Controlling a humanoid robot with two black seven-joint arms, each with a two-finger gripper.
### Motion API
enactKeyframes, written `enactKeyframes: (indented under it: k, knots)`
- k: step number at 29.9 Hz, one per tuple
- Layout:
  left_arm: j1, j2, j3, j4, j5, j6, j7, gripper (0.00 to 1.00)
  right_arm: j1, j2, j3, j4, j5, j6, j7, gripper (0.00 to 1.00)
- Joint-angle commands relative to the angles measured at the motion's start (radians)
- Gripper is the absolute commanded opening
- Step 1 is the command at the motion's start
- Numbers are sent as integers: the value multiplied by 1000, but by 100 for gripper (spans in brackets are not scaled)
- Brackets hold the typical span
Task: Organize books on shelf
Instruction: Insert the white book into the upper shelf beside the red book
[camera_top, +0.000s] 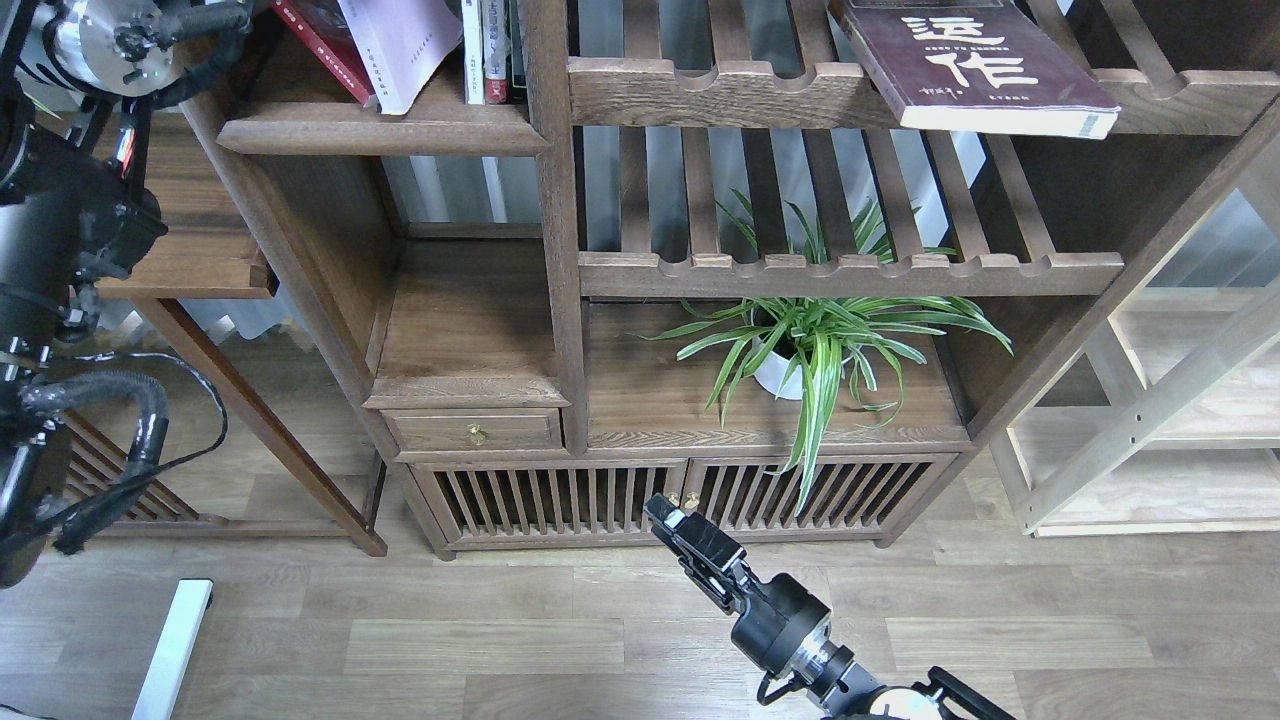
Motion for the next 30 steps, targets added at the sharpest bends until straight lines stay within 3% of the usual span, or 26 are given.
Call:
enactKeyframes:
  k: [1, 21, 28, 30]
  knots:
    - [-19, 3, -9, 1, 0, 0, 0, 56, -2, 6, 0, 2, -5, 0, -6, 59]
    - [-133, 36, -17, -8, -29, 0, 0, 57, -38, 17, 3, 17, -36, 0, -24, 59]
    - [-131, 60, -10, -28, -100, -1, 0, 63, -38, 20, 5, 17, -39, 0, -32, 59]
    - [-121, 68, -6, -35, -121, -6, 0, 70, -38, 20, 8, 17, -39, 0, -32, 59]
